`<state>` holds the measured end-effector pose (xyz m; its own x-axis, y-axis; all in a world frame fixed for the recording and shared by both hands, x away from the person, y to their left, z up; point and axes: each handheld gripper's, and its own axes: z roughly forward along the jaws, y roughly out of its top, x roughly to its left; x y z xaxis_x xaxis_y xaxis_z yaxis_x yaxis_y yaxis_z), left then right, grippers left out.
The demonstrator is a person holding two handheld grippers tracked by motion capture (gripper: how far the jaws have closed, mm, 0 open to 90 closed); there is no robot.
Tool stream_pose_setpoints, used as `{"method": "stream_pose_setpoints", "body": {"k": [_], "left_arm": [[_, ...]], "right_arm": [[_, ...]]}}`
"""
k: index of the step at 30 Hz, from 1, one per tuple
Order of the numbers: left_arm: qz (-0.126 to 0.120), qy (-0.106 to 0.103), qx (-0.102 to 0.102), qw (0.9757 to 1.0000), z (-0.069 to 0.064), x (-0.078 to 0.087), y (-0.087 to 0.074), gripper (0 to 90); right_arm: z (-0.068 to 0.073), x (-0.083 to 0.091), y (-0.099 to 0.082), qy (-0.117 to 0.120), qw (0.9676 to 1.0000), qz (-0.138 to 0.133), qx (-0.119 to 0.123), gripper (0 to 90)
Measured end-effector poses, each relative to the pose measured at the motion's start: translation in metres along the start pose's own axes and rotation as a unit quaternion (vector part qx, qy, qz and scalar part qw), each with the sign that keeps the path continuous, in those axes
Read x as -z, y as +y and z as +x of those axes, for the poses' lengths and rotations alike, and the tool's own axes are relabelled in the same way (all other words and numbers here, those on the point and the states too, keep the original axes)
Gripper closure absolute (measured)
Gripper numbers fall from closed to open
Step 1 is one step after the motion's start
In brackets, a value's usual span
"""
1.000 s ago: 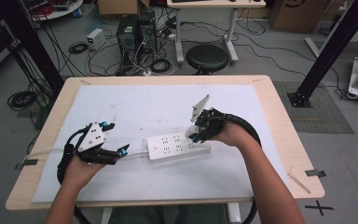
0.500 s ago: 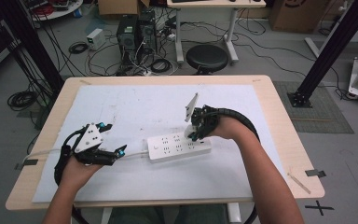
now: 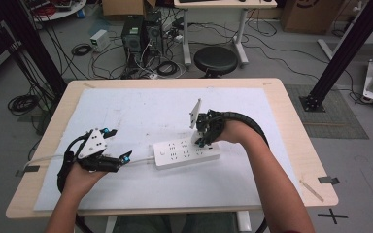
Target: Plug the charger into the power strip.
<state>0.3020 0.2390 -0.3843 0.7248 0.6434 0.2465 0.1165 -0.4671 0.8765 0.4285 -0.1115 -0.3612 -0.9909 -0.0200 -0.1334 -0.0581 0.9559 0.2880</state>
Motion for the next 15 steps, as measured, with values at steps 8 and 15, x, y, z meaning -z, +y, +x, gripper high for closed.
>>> {"method": "stream_pose_setpoints", "body": {"k": [8,15], "left_arm": [[0.003,0.001,0.0,1.0,0.0,-0.001,-0.002,14.8],[0.005,-0.003,-0.001,1.0,-0.003,-0.005,0.0,14.8]], "right_arm": [[-0.003,-0.001,0.005,0.01,0.9994,0.016,0.03,63.2],[-0.001,-0.004,0.013,0.006,0.9977,0.04,0.055,63.2]]}}
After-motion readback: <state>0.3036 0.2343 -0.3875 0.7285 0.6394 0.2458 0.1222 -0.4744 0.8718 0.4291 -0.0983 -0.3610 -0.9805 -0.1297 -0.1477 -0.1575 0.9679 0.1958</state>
